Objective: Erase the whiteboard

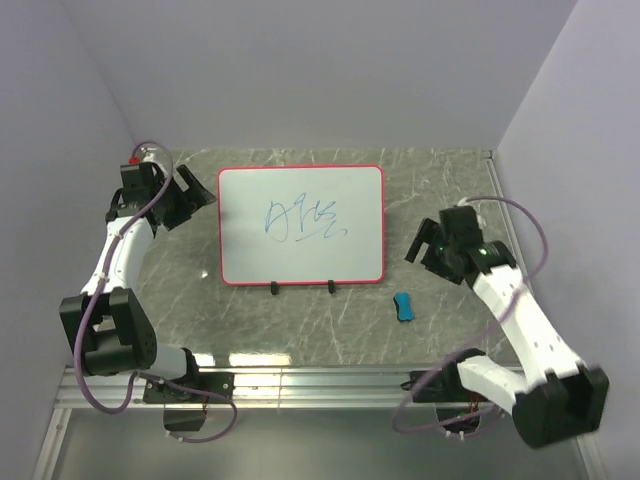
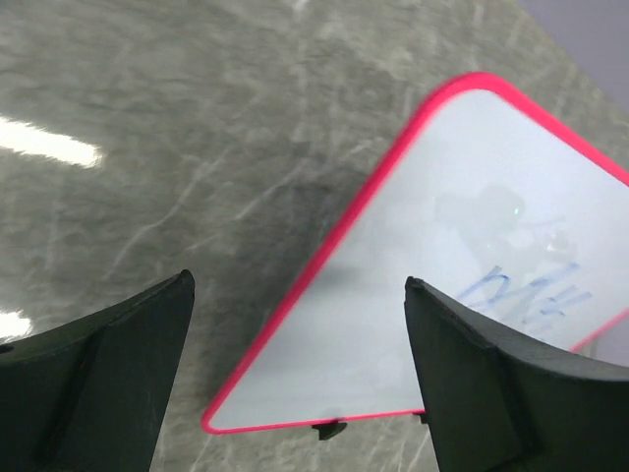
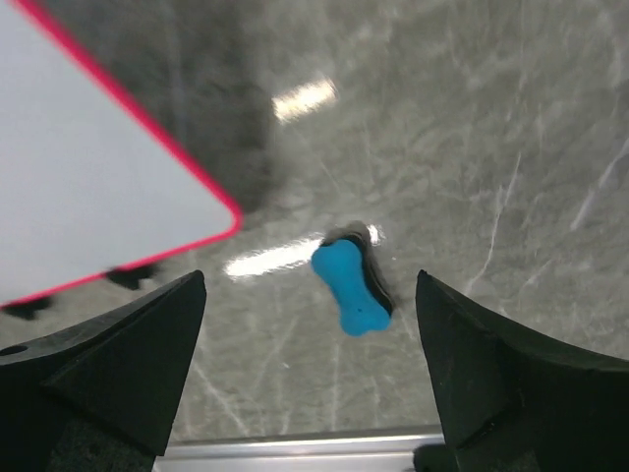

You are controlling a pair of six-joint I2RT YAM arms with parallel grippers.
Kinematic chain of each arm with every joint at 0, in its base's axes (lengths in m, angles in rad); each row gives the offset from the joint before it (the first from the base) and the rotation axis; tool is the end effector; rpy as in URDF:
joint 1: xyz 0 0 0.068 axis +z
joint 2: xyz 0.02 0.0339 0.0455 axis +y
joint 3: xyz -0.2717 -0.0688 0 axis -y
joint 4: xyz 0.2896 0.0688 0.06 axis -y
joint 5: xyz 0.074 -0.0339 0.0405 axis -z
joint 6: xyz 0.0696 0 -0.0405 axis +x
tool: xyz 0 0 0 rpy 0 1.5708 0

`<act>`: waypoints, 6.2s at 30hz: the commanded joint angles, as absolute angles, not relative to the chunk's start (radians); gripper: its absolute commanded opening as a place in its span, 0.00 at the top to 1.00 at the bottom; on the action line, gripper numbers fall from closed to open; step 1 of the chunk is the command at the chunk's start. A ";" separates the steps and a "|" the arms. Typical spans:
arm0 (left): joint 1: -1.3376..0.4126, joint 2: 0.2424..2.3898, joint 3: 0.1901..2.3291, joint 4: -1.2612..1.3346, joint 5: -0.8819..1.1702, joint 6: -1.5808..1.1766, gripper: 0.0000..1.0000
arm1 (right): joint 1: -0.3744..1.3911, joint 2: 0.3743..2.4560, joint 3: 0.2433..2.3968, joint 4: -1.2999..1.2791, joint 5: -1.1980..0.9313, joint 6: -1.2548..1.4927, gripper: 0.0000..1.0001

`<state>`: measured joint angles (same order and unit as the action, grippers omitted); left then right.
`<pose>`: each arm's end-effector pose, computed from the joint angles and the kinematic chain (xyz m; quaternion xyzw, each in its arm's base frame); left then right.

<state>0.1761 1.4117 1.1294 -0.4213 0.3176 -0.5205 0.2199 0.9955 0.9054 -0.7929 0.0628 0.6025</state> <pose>0.3766 0.0449 0.2681 -0.2434 0.8649 -0.2125 0.3841 0.2518 0.0518 0.2643 0.1893 0.9218 0.1076 0.3207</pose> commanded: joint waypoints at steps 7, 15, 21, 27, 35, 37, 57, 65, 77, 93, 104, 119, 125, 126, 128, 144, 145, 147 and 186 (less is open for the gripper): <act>0.170 1.428 1.134 -0.270 0.470 -0.497 0.12 | 0.279 1.317 0.922 -0.839 0.040 0.552 0.18; 0.137 1.466 1.172 -0.328 0.428 -0.497 0.19 | 0.350 1.413 0.963 -0.850 0.006 0.552 0.26; 0.124 1.488 1.173 -0.307 0.448 -0.520 0.20 | 0.414 1.451 0.966 -0.830 0.003 0.581 0.26; 0.124 1.439 1.180 -0.353 0.414 -0.506 0.19 | 0.419 1.480 0.948 -0.833 0.037 0.581 0.27; 0.124 1.341 1.039 -0.310 0.437 -0.586 0.18 | 0.420 1.483 0.902 -0.838 0.072 0.551 0.27; 0.124 1.319 1.016 -0.311 0.436 -0.594 0.17 | 0.420 1.480 0.885 -0.830 0.075 0.546 0.29; 0.121 1.128 0.946 -0.419 0.388 -0.615 0.18 | 0.436 1.569 0.857 -0.784 0.057 0.541 0.64; 0.120 1.134 0.871 -0.330 0.477 -0.539 0.23 | 0.439 1.549 0.913 -0.833 0.037 0.535 1.00; 0.182 1.228 0.830 -0.077 0.689 -0.420 0.25 | 0.443 1.440 1.227 -1.069 0.077 0.542 1.00; 0.219 1.703 1.028 0.420 0.946 -0.666 0.32 | 0.445 1.499 1.528 -1.216 0.124 0.641 1.00; 0.160 1.715 0.979 0.462 0.980 -0.670 0.54 | 0.445 1.529 1.540 -1.190 0.160 0.617 1.00; 0.130 1.539 0.710 0.430 0.897 -0.598 0.87 | 0.463 1.704 1.733 -1.137 0.101 0.552 1.00; 0.057 1.441 0.684 0.344 0.804 -0.555 0.93 | 0.532 1.769 1.793 -1.048 0.023 0.522 1.00; 0.043 1.427 0.675 0.341 0.787 -0.555 0.93 | 0.547 1.775 1.801 -1.014 0.018 0.517 1.00; 0.005 1.391 0.654 0.313 0.714 -0.546 0.92 | 0.578 1.785 1.810 -0.973 0.003 0.506 1.00; -0.218 1.284 0.520 0.316 0.359 -0.437 1.00 | 0.680 1.951 1.983 -0.784 -0.031 0.506 1.00; -0.222 1.267 0.514 0.318 0.344 -0.430 1.00 | 0.681 1.972 1.997 -0.775 -0.032 0.509 1.00; -0.236 1.247 0.503 0.293 0.303 -0.394 1.00 | 0.695 1.989 2.029 -0.756 -0.034 0.511 1.00; -0.225 1.078 0.546 0.103 0.209 -0.169 1.00 | 0.735 1.873 1.290 -0.632 0.245 0.710 1.00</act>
<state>-0.2306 1.0828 0.5453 0.1497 0.2634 -0.2230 0.7589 1.7943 1.3621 -0.5049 0.1181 0.7136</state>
